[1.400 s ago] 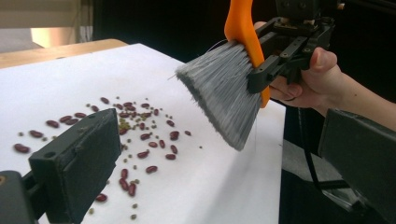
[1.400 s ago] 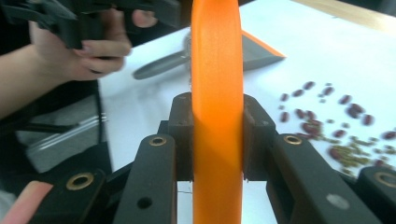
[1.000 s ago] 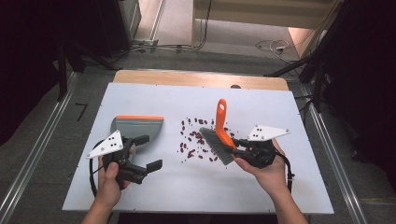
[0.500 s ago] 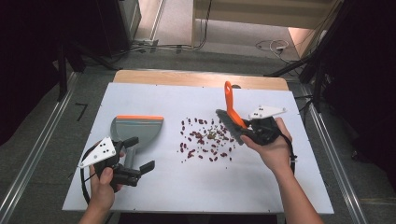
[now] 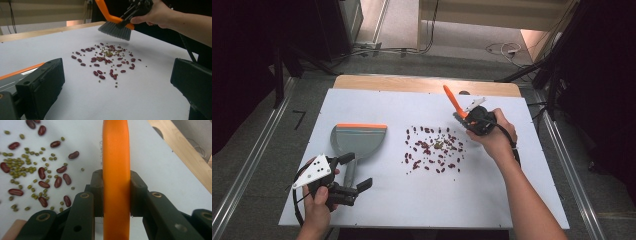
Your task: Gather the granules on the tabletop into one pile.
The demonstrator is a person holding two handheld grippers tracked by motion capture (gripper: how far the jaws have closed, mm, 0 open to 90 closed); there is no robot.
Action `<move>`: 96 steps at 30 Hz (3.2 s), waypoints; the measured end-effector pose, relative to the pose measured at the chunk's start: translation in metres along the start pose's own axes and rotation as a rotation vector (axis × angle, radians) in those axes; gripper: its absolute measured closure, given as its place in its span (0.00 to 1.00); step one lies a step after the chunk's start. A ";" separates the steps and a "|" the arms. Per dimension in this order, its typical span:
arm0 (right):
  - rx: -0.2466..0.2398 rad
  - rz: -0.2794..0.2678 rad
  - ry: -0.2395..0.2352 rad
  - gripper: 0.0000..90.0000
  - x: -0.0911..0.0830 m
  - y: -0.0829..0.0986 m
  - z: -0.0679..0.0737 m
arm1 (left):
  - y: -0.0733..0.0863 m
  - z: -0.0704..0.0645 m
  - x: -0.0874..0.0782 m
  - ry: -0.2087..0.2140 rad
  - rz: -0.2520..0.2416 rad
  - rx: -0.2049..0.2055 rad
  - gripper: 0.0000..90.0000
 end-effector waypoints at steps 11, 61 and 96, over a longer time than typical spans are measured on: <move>-0.145 0.092 0.044 0.77 0.017 -0.016 0.031 | 0.003 0.002 -0.001 -0.001 0.009 0.001 0.00; -0.416 -0.053 -0.047 0.76 -0.012 -0.052 0.068 | 0.004 0.001 0.002 0.012 0.024 0.006 0.00; -0.741 -0.116 -0.091 0.76 -0.013 -0.051 0.114 | 0.006 0.005 -0.003 0.005 0.019 -0.007 0.00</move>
Point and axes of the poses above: each handheld gripper's, and its own axes: x roughly forward along the jaws, y roughly out of its underside, z roughly to its left, the point moved 1 cm from there along x, roughly forward along the jaws, and after that the axes turned 8 degrees about z, right-handed, at the moved point
